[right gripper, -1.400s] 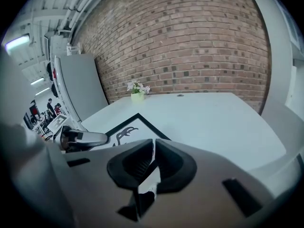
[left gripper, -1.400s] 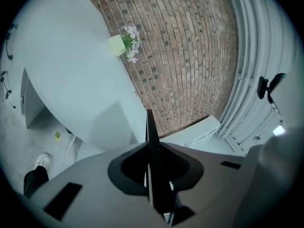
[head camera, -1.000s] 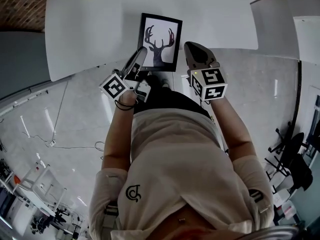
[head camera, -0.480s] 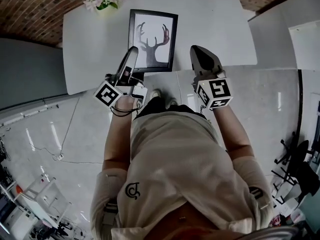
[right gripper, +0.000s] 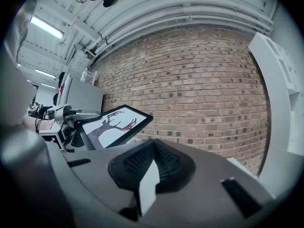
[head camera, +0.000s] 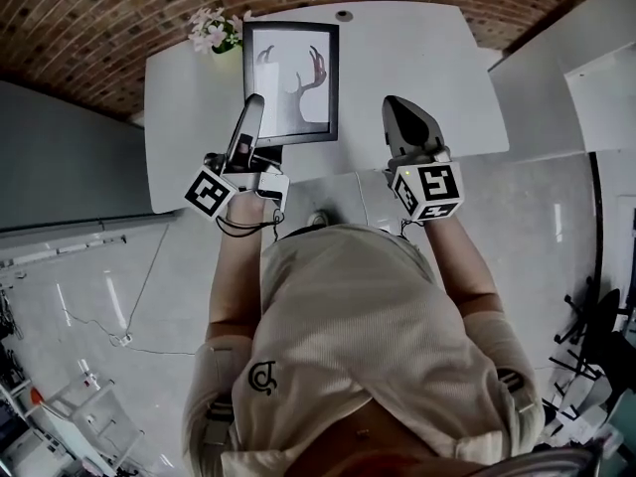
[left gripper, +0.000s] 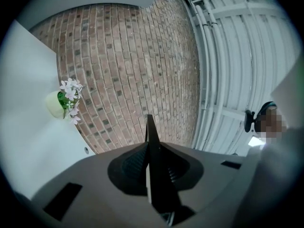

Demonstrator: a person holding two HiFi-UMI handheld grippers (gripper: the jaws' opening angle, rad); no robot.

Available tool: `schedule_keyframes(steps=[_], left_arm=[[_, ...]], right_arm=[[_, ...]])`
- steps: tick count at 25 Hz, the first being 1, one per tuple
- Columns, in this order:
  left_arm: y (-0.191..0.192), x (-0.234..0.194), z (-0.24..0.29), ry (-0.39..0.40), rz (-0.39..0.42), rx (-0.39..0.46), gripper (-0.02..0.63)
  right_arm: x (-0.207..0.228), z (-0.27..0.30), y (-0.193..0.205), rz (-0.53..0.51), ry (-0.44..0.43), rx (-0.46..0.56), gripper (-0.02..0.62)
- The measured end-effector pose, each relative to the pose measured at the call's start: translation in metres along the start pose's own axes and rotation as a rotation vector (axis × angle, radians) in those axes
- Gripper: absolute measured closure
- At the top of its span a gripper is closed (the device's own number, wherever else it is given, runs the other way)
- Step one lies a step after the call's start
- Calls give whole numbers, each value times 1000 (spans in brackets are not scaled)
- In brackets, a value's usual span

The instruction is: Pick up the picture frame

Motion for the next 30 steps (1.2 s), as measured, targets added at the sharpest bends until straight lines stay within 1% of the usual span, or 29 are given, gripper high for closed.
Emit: schedule_keyframes(steps=[4, 7, 15, 21, 30], left_arm=[[-11, 1, 1, 20, -15, 27, 526], [-14, 1, 1, 28, -16, 40, 526], [-15, -3, 1, 21, -31, 63, 526], [-16, -13, -7, -17, -42, 80, 526], [-17, -12, -12, -25, -25, 88, 525]], right_arm=[[-1, 7, -3, -1, -4, -1, 589], [-2, 10, -4, -22, -8, 5, 590], [-9, 15, -4, -76, -34, 10, 591], [-13, 19, -1, -49, -52, -6, 592], [-14, 20, -5, -28, -58, 7, 592]])
Point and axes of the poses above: the fingertips, and each gripper's own axes: z forward along the fingers, x to its right, y out of its underside, the point moved 1 cm from there along -z, backward along the fingers, and after that the axes turned 7 degrees about y, right-handed, at the moved point
